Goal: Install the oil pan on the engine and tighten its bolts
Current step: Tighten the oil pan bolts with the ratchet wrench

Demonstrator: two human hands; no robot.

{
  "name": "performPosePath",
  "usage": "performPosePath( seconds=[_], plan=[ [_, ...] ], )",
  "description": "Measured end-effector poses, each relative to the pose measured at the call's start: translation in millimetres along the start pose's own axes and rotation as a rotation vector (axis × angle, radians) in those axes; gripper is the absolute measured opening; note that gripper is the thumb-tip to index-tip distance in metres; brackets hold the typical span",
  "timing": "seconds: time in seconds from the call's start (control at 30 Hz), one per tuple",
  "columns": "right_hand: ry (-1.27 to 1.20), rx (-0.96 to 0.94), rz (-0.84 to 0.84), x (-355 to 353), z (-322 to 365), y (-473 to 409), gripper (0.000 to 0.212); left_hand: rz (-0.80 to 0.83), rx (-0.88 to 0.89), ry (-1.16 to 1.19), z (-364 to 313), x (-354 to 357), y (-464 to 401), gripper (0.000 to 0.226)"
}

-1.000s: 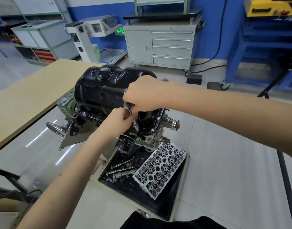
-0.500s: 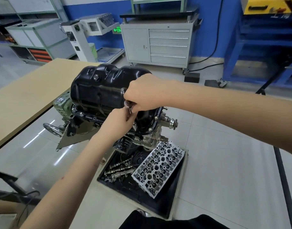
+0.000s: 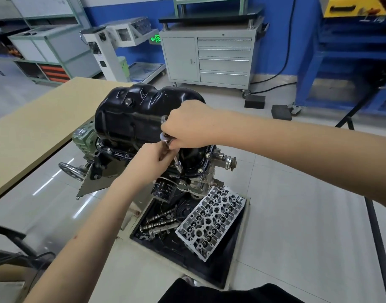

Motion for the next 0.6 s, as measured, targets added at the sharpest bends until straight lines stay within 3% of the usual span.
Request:
performPosePath(
  seconds=[0.13,0.2,0.27,0.4,0.47,0.6],
  plan=[
    [-0.077,0.102,0.052,1.8,-3.5,1.9,0.041,-0.028,0.017,-0.045,-5.2,-0.5,-1.9,0.045],
    [-0.07,0.085,0.047,0.8,-0.7,1.4,0.032,0.022,0.036,-0.049,-6.3,0.1,-3.6,0.047],
    [-0.073,0.042,0.056,0.3,0.7,0.8,0.009,0.07,0.039,-0.061,-6.1,-0.2,-3.7,0.047],
    [-0.051,0.044,0.055,-4.5,-1.9,4.1,0.009,0.106,0.024,-0.051,-5.9,0.0,-3.9,0.043],
    [-0.062,0.108,0.05,-6.3,-3.9,7.5,0.021,0.084,-0.01,-0.021,-5.9,0.8,-3.6,0.039],
    [-0.123,0.155,0.043,-5.3,-3.4,9.3,0.015,0.013,-0.071,-0.046,-9.0,4.8,-3.1,0.048]
  ],
)
Point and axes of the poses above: each hand's wrist, its own y-axis away from the middle knuckle, its own x-axis out of the palm, z = x × y, the point moved 6 cm from there along -y, towards the middle knuckle, and after that the axes turned 4 degrees about -z, right-handed, at the moved point
